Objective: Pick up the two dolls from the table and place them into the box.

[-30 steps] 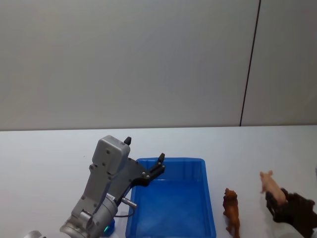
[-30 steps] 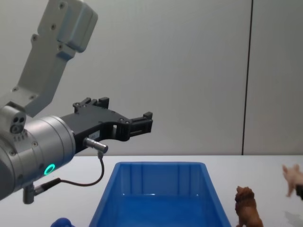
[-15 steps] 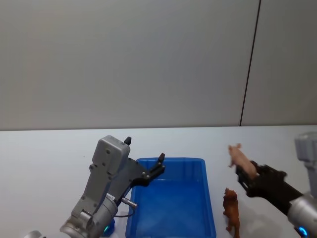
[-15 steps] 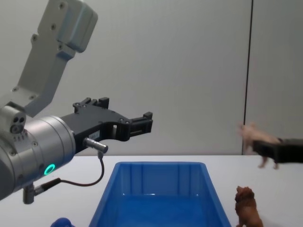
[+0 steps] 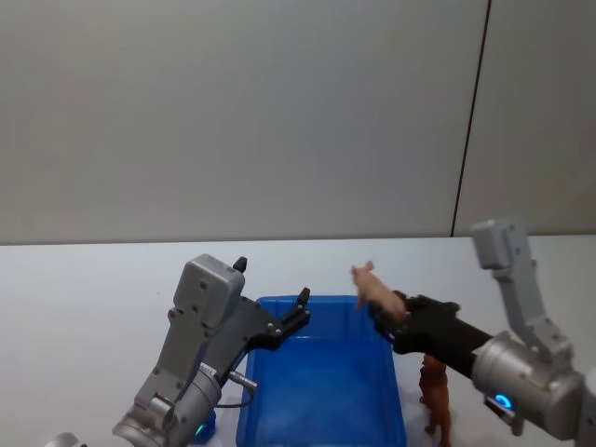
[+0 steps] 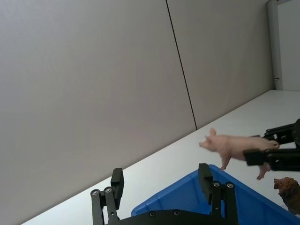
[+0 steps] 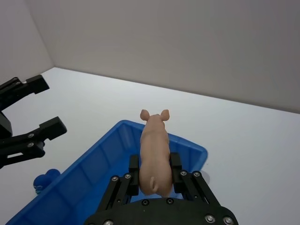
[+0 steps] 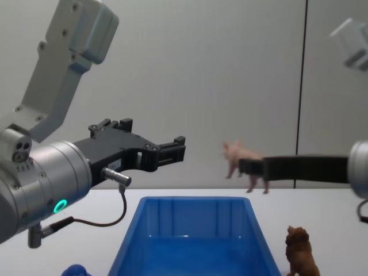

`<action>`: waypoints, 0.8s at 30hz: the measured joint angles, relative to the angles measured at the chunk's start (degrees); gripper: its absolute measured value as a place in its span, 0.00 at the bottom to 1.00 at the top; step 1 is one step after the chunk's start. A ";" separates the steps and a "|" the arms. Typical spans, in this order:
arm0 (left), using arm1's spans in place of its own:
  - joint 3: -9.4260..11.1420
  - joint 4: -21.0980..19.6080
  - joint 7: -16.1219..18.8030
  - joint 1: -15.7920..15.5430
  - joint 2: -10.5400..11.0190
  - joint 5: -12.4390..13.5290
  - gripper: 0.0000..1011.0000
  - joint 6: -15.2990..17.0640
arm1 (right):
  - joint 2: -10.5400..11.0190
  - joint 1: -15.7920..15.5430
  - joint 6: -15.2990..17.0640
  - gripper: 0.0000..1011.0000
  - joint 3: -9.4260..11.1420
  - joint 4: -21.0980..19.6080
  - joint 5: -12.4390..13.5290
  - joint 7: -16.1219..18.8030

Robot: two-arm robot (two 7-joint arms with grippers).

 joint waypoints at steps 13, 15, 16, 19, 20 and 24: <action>0.00 0.00 0.00 0.00 0.00 0.00 0.99 0.00 | -3.00 3.28 1.24 0.71 -2.57 5.20 -2.06 2.52; 0.00 0.00 0.00 0.00 0.00 0.00 0.99 0.00 | -3.07 3.35 0.90 0.74 -2.68 5.41 -2.29 2.54; 0.00 0.00 0.00 0.00 0.00 0.00 0.99 0.00 | -3.08 3.38 0.50 0.81 -2.74 5.55 -2.50 2.54; 0.00 0.00 0.00 0.00 0.00 0.00 0.99 0.00 | -2.95 3.25 -0.61 0.89 -2.77 5.60 -2.92 2.41; 0.00 0.00 0.00 0.00 0.00 0.00 0.99 0.00 | -2.82 3.13 -0.90 0.89 -2.76 5.57 -3.00 2.32; 0.00 0.00 0.00 0.00 0.00 0.00 0.99 0.00 | -1.93 2.12 -2.75 0.99 -2.44 4.52 -3.25 1.32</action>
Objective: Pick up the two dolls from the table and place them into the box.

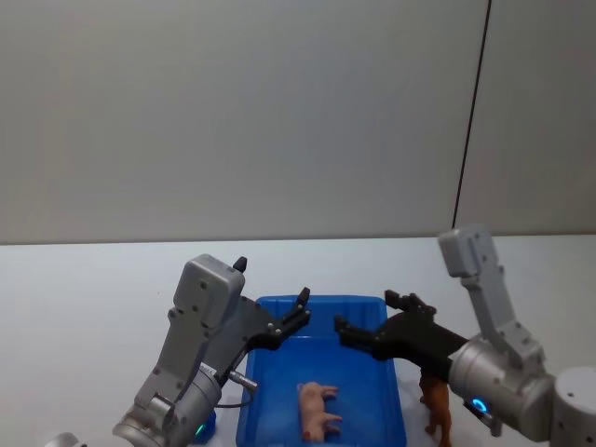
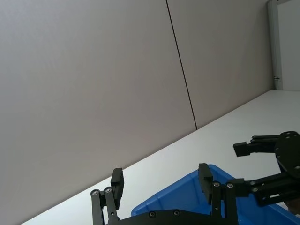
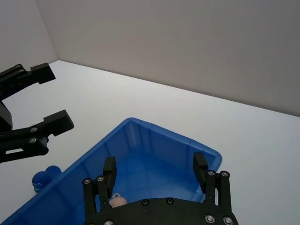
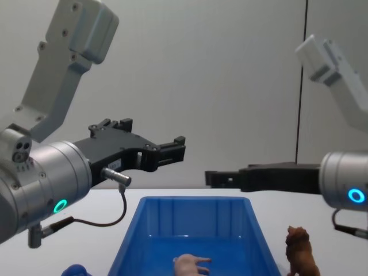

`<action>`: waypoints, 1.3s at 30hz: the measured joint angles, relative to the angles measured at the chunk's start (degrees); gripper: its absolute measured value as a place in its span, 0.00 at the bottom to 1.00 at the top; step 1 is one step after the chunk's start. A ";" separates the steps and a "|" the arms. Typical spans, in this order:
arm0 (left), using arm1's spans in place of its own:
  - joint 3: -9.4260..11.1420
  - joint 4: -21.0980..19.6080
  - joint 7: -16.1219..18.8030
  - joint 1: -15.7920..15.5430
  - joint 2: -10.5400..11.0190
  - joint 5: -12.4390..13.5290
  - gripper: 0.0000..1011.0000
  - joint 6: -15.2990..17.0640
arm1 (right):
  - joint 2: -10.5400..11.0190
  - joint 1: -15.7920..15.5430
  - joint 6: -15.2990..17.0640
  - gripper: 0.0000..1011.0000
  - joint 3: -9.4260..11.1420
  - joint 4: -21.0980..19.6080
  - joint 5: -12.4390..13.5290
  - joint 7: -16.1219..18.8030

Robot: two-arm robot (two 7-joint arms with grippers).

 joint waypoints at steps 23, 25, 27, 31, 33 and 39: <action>0.00 0.00 0.00 0.00 0.00 0.00 0.99 0.00 | 5.34 -6.53 -0.08 0.99 3.01 -5.23 4.22 -6.13; 0.00 0.00 0.00 0.00 0.00 0.00 0.99 0.00 | 5.49 -6.63 0.47 0.99 3.18 -5.10 4.52 -6.34; 0.00 0.00 0.00 0.00 0.00 0.00 0.99 0.00 | 5.61 -6.71 1.12 0.99 3.31 -4.86 4.86 -6.55; 0.00 0.00 0.00 0.00 0.00 0.00 0.99 0.00 | 5.88 -6.76 2.62 0.99 3.65 -3.94 5.74 -7.01; 0.00 0.00 0.00 0.00 0.00 0.00 0.99 0.00 | 5.94 -6.75 3.03 0.99 3.78 -3.57 5.99 -7.16; 0.00 0.00 0.00 0.00 0.00 0.00 0.99 0.00 | 6.05 -6.47 4.78 0.99 4.12 -2.16 7.07 -7.50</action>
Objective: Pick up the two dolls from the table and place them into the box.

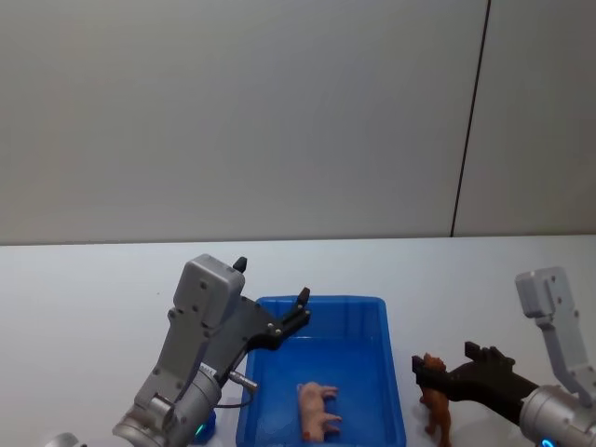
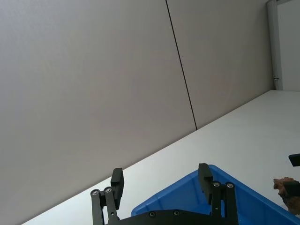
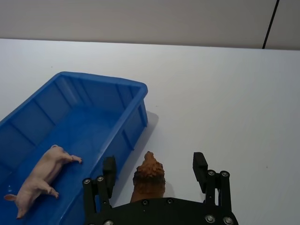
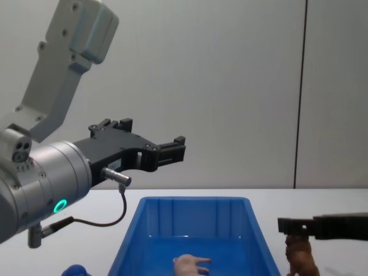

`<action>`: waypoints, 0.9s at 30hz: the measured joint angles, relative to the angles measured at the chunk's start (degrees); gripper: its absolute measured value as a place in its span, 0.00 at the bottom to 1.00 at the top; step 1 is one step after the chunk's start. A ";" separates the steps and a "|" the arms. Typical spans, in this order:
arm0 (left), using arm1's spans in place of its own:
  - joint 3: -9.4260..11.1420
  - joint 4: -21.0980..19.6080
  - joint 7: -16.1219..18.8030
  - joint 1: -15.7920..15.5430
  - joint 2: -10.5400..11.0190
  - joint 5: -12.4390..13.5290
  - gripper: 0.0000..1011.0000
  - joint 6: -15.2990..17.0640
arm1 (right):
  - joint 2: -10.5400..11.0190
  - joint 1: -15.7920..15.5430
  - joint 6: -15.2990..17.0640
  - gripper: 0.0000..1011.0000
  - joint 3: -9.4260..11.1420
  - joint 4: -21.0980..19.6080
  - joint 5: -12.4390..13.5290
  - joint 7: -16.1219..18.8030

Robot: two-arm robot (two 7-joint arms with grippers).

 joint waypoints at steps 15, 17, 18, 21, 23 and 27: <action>0.00 0.00 0.00 0.00 0.00 0.00 0.99 0.00 | -0.34 1.00 3.32 0.72 0.27 2.60 2.66 0.66; 0.00 0.00 0.00 0.00 0.00 0.00 0.99 0.00 | -0.42 1.11 3.67 0.65 0.27 2.83 3.09 0.87; 0.00 0.00 0.00 0.00 0.00 0.00 0.99 0.00 | -0.45 1.15 3.77 0.64 0.27 2.89 3.20 0.93; 0.00 0.00 0.00 0.00 0.00 0.00 0.99 0.00 | -0.51 1.28 4.13 0.54 0.27 3.09 3.67 1.16; 0.00 0.00 0.00 0.00 0.00 0.00 0.99 0.00 | -0.56 1.33 4.26 0.45 0.27 3.16 3.93 1.25; 0.00 0.00 0.00 0.00 0.00 0.00 0.99 0.00 | -0.58 1.36 4.15 0.39 0.27 3.17 4.22 1.31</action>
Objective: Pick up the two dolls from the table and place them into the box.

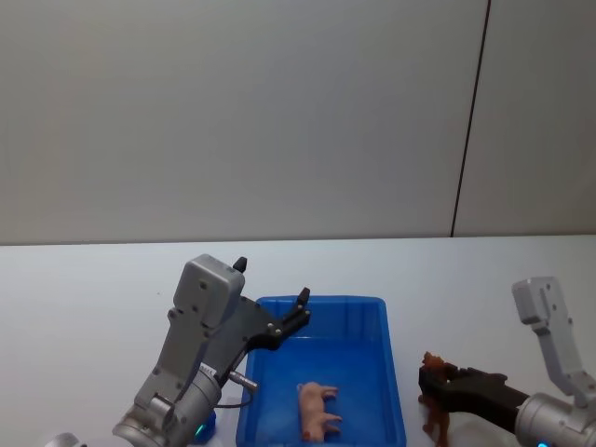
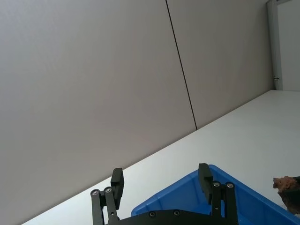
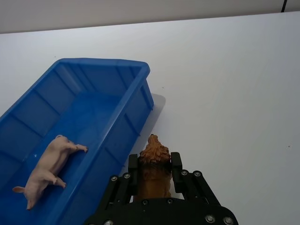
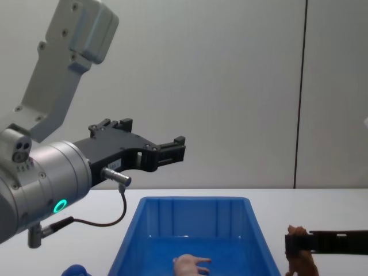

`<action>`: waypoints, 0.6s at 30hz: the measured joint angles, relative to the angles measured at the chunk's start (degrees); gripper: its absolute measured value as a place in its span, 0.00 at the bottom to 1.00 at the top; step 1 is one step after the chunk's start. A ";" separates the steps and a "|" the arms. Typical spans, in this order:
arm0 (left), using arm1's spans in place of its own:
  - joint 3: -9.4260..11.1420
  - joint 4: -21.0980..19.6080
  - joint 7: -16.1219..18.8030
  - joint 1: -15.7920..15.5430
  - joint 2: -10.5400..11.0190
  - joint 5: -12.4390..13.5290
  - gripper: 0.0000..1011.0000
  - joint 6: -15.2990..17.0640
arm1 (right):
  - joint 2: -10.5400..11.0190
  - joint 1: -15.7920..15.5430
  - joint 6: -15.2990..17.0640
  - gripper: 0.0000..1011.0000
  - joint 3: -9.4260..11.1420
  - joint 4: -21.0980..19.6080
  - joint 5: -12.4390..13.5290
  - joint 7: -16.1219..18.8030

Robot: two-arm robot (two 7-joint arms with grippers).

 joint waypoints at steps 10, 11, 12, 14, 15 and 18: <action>0.00 0.00 0.00 0.00 0.00 0.00 0.99 0.00 | 0.13 -0.07 -2.88 0.39 0.01 -1.68 -0.28 -0.07; 0.00 0.00 0.00 0.00 0.00 0.00 0.99 0.00 | 0.14 -0.07 -3.13 0.39 0.01 -1.89 -0.38 -0.07; 0.00 0.00 0.00 0.00 0.00 0.00 0.99 0.00 | 0.15 -0.07 -3.75 0.39 0.01 -2.28 -0.59 -0.04; 0.00 0.00 0.00 0.00 0.00 0.00 0.99 0.00 | 0.15 -0.03 -4.25 0.39 0.01 -2.72 -0.75 0.05; 0.00 0.00 0.00 0.00 0.00 0.00 0.99 0.00 | 0.15 0.05 -4.50 0.39 0.00 -3.02 -0.84 0.12; 0.00 0.00 0.00 0.00 0.00 0.00 0.99 0.00 | -0.03 0.56 -5.62 0.39 -0.13 -4.23 -1.31 0.68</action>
